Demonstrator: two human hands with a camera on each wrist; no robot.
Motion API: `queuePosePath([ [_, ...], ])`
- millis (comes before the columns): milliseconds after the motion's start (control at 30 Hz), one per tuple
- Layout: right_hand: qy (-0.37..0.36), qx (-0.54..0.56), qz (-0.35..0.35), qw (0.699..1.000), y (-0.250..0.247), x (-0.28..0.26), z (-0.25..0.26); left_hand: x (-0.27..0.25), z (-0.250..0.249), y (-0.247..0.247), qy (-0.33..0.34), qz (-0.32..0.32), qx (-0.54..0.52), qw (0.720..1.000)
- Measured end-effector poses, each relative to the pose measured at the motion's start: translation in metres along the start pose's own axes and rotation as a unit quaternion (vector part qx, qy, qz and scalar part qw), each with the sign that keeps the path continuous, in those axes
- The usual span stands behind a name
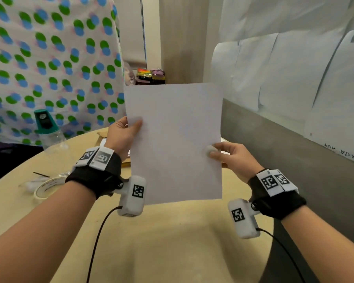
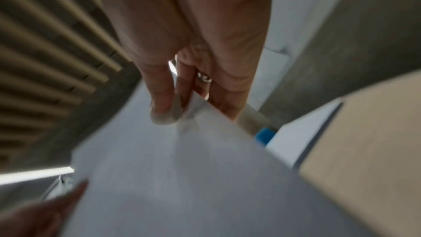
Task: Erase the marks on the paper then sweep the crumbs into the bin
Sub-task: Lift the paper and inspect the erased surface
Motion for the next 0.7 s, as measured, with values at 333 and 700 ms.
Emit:
queuePosePath([
  [333,0.195,0.009,0.096,0.976,0.034,-0.02,-0.093,-0.071,0.081,-0.023,-0.18,0.189,0.466,0.845],
  [700,0.193,-0.138,0.028,0.971,0.03,-0.018,-0.122,-0.165,0.152,0.038,-0.124,0.558,0.599,0.561],
])
Point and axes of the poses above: each hand's wrist, its own x-axis towards the middle knuckle, its own y-axis out of the palm, z = x × y, the point moved 9 cm from there along x, towards the middle knuckle, and after that the axes turned 9 degrees about y, right-handed, at the moved point
